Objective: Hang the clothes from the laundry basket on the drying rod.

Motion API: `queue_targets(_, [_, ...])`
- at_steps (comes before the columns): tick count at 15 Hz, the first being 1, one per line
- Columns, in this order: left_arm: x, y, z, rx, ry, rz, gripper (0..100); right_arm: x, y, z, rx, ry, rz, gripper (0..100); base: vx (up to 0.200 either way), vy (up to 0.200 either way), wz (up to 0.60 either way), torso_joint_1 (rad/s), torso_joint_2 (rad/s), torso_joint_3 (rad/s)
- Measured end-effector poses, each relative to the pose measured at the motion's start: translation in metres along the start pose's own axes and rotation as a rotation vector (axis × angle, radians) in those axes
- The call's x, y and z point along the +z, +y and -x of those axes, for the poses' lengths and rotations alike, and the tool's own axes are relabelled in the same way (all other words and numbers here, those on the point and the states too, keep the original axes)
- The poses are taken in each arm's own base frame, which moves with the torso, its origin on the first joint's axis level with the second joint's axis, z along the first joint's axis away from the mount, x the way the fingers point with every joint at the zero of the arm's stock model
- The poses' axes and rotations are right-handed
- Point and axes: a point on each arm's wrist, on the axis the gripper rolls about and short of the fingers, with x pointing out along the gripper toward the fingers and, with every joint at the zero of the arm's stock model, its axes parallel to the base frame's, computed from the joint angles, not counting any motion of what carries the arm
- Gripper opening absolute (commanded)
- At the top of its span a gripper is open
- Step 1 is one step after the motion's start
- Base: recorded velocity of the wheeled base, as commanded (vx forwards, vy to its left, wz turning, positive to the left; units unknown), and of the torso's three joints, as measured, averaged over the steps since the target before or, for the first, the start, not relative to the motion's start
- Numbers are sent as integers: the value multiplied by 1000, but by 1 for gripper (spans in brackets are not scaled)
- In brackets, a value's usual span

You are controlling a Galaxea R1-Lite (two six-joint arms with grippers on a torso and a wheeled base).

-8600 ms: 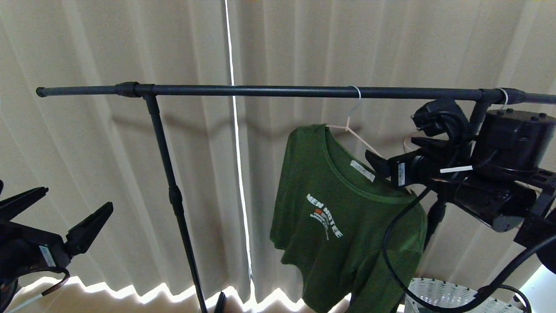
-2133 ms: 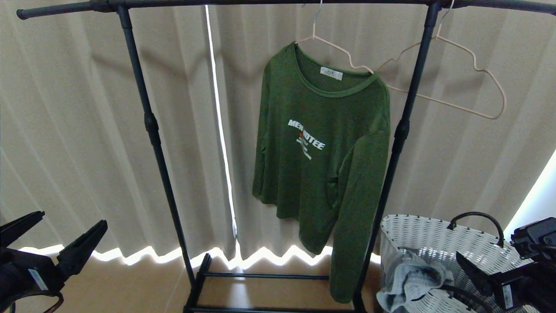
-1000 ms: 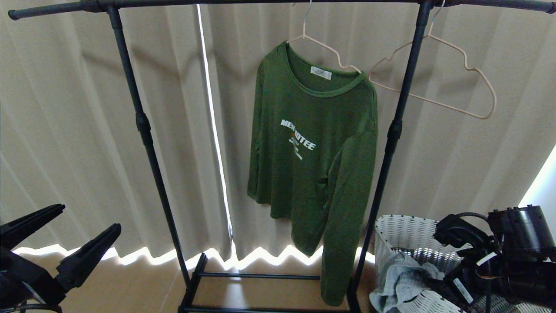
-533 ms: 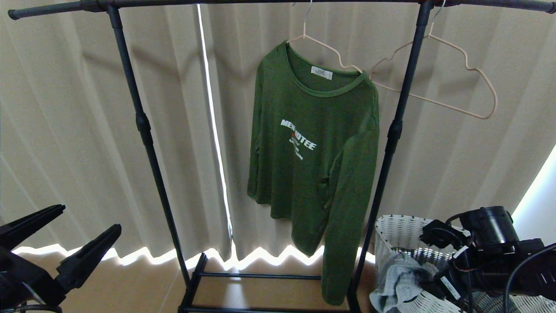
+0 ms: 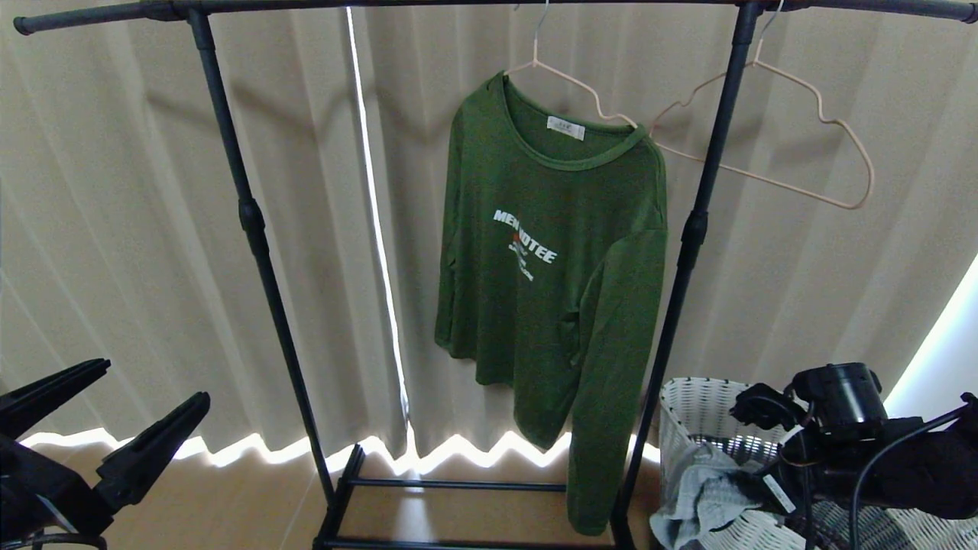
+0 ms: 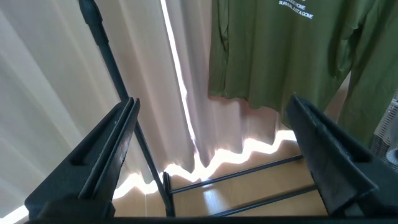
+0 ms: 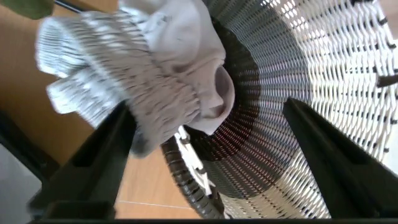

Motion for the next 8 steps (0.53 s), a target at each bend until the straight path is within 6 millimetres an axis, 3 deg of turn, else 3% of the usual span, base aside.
queue_targets(5, [-1, 0, 0, 3, 2, -1, 100, -2, 0, 0, 1, 5, -1, 0, 0, 0, 0, 0, 0, 0])
queue_targets(8, [-2, 0, 2, 3, 1, -2, 100, -1, -1, 12, -1, -30, -5, 0, 0, 0, 0, 0, 0, 0])
